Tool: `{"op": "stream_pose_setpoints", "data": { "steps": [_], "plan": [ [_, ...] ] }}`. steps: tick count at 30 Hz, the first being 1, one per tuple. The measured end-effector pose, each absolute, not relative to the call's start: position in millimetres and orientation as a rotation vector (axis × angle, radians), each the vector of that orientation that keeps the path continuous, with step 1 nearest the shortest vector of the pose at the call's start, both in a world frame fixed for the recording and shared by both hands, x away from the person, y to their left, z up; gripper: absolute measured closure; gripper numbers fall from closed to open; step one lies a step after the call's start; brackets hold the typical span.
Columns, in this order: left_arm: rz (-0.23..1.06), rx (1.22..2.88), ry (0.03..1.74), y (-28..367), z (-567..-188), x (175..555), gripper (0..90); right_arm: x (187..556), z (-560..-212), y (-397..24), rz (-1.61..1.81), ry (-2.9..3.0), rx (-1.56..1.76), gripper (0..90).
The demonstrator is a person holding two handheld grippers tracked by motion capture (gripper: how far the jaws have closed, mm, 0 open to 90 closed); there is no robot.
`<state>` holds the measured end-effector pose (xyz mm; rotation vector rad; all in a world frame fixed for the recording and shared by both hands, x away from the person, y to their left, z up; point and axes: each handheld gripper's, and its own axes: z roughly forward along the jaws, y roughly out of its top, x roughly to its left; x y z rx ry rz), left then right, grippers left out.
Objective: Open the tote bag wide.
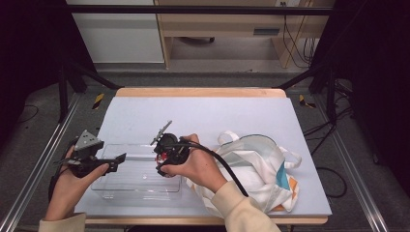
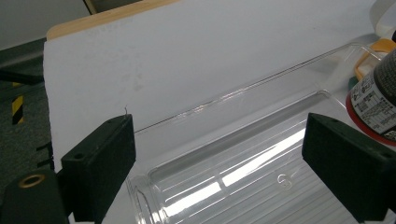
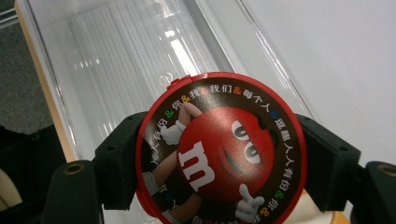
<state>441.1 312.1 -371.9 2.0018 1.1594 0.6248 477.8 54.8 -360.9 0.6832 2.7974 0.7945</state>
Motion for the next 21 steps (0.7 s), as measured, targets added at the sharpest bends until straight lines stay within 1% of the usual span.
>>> {"op": "stream_pose_setpoints", "data": {
  "steps": [21],
  "plan": [
    [0.618, 2.015, 1.155, 311, -374, 442, 9.7, 480, -373, 55, 0.766, 2.819, 0.698, 25.8]
  ]
}}
